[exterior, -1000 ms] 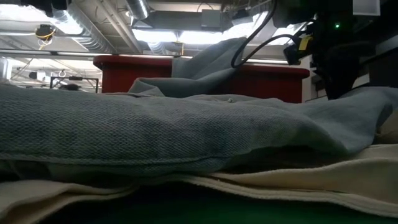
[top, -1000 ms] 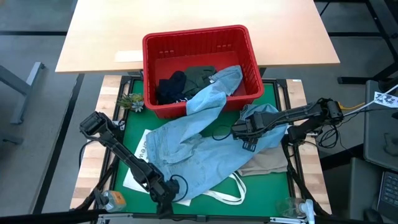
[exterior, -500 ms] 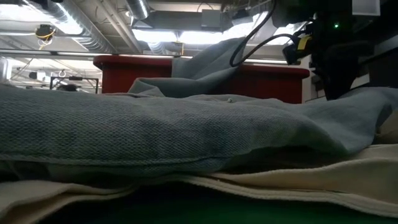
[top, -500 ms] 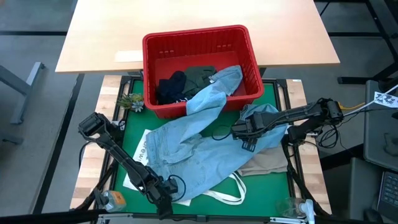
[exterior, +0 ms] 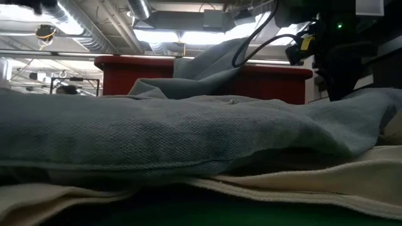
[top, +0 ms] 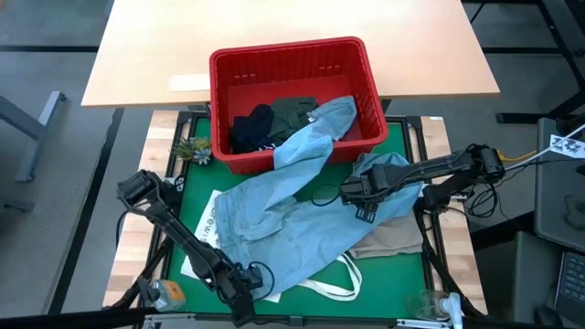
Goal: Fold Laundry from Bin
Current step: Fold the light blue pants
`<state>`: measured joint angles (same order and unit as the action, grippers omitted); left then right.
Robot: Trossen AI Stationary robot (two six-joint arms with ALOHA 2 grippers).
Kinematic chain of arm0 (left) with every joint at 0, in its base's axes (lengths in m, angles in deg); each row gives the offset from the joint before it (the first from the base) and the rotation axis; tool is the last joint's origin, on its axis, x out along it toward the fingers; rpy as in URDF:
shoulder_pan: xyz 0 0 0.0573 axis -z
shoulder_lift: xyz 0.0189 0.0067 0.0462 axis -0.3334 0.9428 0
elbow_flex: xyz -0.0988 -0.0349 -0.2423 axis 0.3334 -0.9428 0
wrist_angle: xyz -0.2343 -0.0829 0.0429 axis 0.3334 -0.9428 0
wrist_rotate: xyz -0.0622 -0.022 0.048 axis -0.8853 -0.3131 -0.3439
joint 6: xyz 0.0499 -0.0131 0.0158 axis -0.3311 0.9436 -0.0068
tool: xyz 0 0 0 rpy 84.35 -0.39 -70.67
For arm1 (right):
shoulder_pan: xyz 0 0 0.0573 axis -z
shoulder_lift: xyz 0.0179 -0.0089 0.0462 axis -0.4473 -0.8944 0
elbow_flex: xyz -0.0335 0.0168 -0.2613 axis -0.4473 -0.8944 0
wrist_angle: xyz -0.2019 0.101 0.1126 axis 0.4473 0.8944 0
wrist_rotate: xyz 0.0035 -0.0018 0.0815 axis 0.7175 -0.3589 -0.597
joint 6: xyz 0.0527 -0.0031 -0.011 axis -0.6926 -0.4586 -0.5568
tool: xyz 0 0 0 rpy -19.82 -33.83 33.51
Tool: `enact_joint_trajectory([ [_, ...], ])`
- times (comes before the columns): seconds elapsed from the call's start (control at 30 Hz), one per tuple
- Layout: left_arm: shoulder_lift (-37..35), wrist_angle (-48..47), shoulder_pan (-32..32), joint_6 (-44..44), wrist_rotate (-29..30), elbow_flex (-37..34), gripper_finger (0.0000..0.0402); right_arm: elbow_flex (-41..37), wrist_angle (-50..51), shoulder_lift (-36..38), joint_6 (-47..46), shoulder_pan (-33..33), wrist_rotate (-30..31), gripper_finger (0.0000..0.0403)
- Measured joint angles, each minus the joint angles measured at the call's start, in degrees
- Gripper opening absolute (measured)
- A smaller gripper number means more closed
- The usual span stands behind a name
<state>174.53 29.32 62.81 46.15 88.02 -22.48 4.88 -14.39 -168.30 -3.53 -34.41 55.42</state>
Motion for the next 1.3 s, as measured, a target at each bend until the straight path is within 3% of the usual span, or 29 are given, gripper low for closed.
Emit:
enact_joint_trajectory([
  [0.27, 1.62, -0.8, -0.26, 1.06, -2.47, 0.0, 0.0139, 0.0, -0.14, 0.0, -0.01, -0.02, 0.0, 0.0191],
  [0.33, 1.61, -1.33, -0.55, 1.05, -3.04, 0.0, 0.0117, 0.02, -0.13, 0.0, -0.02, -0.02, 0.0, 0.0191],
  [0.47, 0.71, -2.9, -2.01, 1.06, -10.78, 0.0, 0.0055, 0.0, -0.15, 0.0, -0.01, -0.02, -0.02, 0.0191],
  [0.57, -0.99, -4.21, -2.61, 0.94, -13.42, 0.0, 0.0011, 0.21, -0.25, 0.01, -0.01, -0.02, -0.03, 0.0191],
  [0.77, -7.93, -14.8, -2.99, 0.05, -13.06, 0.02, 0.0003, 1.42, 2.34, 0.02, 0.02, -0.02, -0.07, 0.0191],
  [1.13, -21.71, -40.58, -2.56, 5.58, -13.02, 0.02, 0.0001, 13.39, 4.05, 0.02, 2.41, -0.02, 0.56, 0.0191],
  [1.3, -26.87, -47.18, -1.94, 7.41, -13.72, 0.02, 0.0001, 16.28, 3.92, 0.02, 2.71, -0.02, -3.41, 0.0191],
])
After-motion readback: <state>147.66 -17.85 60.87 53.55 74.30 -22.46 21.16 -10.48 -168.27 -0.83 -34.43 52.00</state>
